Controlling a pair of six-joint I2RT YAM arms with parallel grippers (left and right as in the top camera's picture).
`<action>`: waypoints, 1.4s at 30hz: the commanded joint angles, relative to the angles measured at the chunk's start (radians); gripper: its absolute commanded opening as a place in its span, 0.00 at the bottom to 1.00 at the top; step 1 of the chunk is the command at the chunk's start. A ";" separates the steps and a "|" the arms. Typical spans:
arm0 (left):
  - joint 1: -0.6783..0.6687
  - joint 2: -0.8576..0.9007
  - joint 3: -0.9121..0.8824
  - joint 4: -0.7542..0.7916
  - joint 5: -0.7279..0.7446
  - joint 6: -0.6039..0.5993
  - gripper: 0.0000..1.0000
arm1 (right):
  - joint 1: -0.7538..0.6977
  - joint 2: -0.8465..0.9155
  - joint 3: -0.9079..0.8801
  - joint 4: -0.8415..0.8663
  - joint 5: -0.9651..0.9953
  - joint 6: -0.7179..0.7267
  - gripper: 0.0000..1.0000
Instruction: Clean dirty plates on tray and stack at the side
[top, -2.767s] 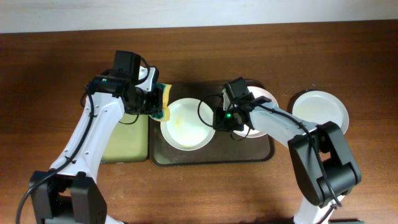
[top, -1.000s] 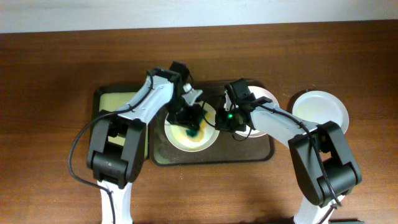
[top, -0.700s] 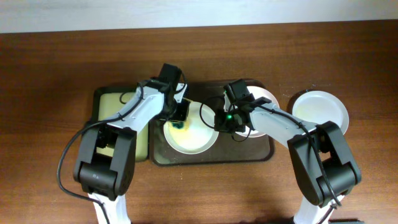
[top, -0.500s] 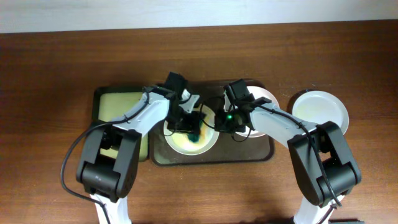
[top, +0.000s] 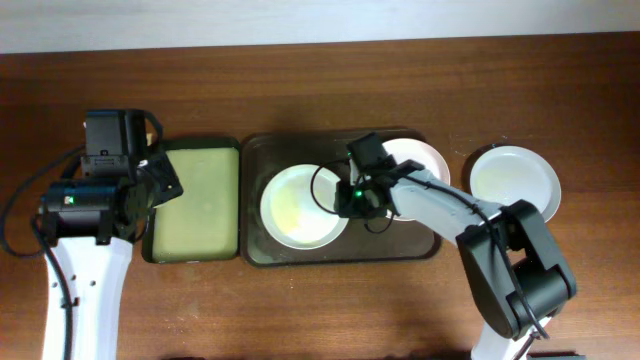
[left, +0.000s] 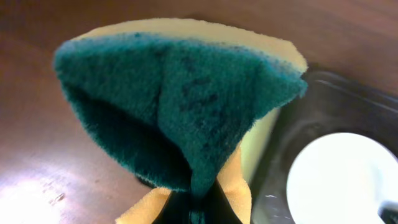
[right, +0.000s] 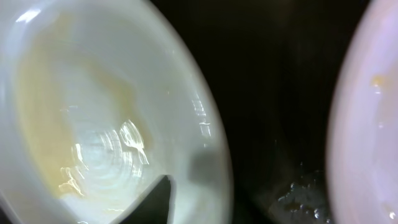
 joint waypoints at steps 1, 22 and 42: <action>0.002 0.031 -0.094 0.019 -0.094 -0.062 0.00 | 0.032 0.018 -0.035 -0.016 0.103 0.003 0.07; 0.073 0.023 -0.126 0.067 -0.096 -0.114 0.00 | 0.325 0.008 0.475 -0.094 0.557 -0.051 0.04; 0.293 0.023 -0.126 0.066 -0.040 -0.294 0.00 | 0.576 0.124 0.475 0.649 1.106 -1.129 0.04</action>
